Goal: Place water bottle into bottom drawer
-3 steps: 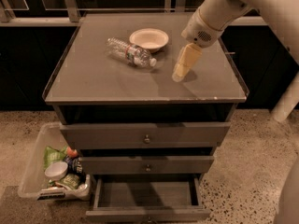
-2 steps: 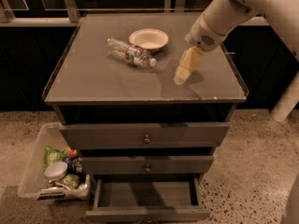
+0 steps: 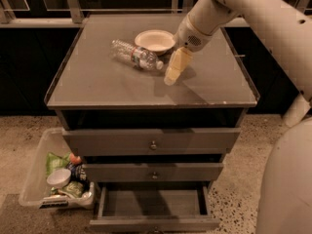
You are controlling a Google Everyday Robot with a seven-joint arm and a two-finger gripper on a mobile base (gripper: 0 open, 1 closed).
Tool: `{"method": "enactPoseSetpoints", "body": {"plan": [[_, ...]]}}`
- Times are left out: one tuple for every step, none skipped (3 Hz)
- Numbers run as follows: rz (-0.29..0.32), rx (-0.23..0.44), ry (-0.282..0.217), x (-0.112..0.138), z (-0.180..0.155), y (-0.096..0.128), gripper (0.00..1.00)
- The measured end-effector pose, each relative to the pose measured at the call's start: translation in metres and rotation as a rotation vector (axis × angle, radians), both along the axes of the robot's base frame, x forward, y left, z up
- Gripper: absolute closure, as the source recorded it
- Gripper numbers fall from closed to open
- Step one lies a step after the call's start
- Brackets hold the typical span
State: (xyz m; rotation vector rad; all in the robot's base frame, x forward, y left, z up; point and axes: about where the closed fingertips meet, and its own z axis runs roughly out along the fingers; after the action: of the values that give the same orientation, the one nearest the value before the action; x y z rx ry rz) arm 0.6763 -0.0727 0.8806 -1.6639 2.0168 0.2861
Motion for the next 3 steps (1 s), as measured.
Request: {"method": "enactPoseSetpoints", "body": {"plan": [[0.07, 0.005, -0.026, 0.018, 0.004, 0.034, 0.0], [0.162, 0.016, -0.048, 0.033, 0.008, 0.082, 0.0], [0.238, 0.033, -0.034, 0.04, -0.001, 0.127, 0.0]]}}
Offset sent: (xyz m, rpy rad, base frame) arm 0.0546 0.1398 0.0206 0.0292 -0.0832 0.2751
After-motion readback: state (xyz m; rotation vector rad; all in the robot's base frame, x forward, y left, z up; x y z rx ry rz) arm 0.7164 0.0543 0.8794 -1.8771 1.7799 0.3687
